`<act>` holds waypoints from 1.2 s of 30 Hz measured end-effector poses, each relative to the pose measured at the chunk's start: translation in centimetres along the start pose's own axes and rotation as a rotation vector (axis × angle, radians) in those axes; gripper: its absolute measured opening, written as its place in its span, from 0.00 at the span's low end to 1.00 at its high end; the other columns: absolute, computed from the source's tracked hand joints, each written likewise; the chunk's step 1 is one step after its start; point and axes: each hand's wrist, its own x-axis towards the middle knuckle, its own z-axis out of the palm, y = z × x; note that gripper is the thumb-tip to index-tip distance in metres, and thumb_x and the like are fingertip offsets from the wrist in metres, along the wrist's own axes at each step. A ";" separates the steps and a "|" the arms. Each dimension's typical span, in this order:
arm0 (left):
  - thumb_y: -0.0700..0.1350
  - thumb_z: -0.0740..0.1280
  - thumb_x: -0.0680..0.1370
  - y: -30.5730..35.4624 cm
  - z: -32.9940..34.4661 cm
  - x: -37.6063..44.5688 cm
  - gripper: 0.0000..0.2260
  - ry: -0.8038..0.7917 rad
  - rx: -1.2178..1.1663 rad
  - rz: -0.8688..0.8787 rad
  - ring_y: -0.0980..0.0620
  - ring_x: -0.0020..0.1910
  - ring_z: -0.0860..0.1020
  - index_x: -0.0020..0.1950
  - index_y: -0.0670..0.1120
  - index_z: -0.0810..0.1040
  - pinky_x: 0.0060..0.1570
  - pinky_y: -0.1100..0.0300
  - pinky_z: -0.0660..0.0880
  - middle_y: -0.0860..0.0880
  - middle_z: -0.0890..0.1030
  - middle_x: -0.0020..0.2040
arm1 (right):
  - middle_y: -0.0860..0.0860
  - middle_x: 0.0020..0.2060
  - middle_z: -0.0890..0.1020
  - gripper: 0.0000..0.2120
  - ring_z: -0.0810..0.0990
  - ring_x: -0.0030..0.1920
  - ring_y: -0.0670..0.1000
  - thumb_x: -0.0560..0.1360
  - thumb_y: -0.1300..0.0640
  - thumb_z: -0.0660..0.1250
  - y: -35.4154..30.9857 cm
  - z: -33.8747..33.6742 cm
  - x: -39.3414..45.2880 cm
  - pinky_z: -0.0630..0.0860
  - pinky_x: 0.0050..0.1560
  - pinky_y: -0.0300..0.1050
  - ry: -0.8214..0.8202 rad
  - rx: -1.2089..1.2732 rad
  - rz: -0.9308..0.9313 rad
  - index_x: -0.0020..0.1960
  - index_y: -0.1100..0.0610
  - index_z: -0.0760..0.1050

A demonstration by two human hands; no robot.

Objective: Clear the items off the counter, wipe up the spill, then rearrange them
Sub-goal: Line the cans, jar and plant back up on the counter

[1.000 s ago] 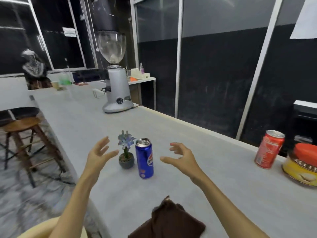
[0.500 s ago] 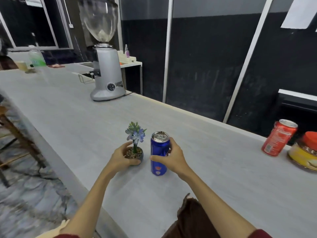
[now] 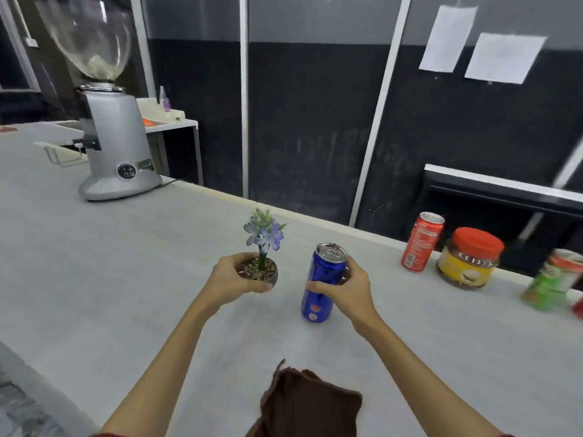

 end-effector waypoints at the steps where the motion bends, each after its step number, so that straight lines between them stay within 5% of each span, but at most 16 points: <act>1: 0.45 0.79 0.53 1.0 1.7 0.5 0.24 -0.028 0.011 0.022 0.53 0.48 0.81 0.45 0.56 0.78 0.48 0.61 0.75 0.50 0.83 0.48 | 0.47 0.51 0.75 0.28 0.74 0.53 0.49 0.63 0.62 0.77 0.2 -2.3 0.1 0.74 0.45 0.37 0.038 -0.010 0.010 0.56 0.50 0.66; 11: 0.40 0.80 0.59 11.8 27.1 1.9 0.21 -0.354 0.045 0.197 0.55 0.47 0.80 0.42 0.58 0.76 0.40 0.68 0.73 0.55 0.82 0.44 | 0.50 0.51 0.77 0.27 0.76 0.51 0.52 0.63 0.64 0.77 4.2 -31.4 -3.5 0.74 0.41 0.40 0.493 -0.031 0.066 0.56 0.53 0.68; 15: 0.39 0.79 0.60 16.1 40.1 0.0 0.25 -0.446 0.000 0.236 0.62 0.44 0.77 0.53 0.51 0.75 0.39 0.71 0.72 0.57 0.79 0.45 | 0.50 0.51 0.76 0.28 0.75 0.51 0.52 0.63 0.64 0.77 6.7 -44.0 -5.9 0.73 0.46 0.46 0.631 -0.088 0.117 0.58 0.55 0.68; 21: 0.45 0.81 0.57 20.4 57.8 -2.8 0.34 -0.492 -0.080 0.212 0.53 0.52 0.79 0.61 0.47 0.75 0.49 0.62 0.75 0.50 0.81 0.53 | 0.51 0.52 0.76 0.30 0.75 0.52 0.53 0.62 0.63 0.78 10.7 -58.9 -8.0 0.74 0.46 0.47 0.738 -0.150 0.157 0.60 0.57 0.69; 26: 0.42 0.79 0.59 22.3 67.3 -4.6 0.30 -0.491 -0.089 0.189 0.53 0.51 0.78 0.60 0.46 0.75 0.42 0.68 0.73 0.49 0.81 0.52 | 0.54 0.55 0.78 0.31 0.75 0.53 0.53 0.62 0.64 0.78 13.3 -66.0 -7.5 0.74 0.47 0.47 0.742 -0.168 0.179 0.61 0.58 0.69; 36: 0.43 0.80 0.59 21.0 75.6 -1.6 0.33 -0.377 0.041 0.086 0.50 0.54 0.77 0.62 0.43 0.75 0.52 0.60 0.75 0.46 0.80 0.56 | 0.51 0.54 0.77 0.27 0.74 0.52 0.50 0.63 0.62 0.77 17.0 -70.6 -3.0 0.73 0.45 0.44 0.678 -0.092 0.194 0.56 0.53 0.68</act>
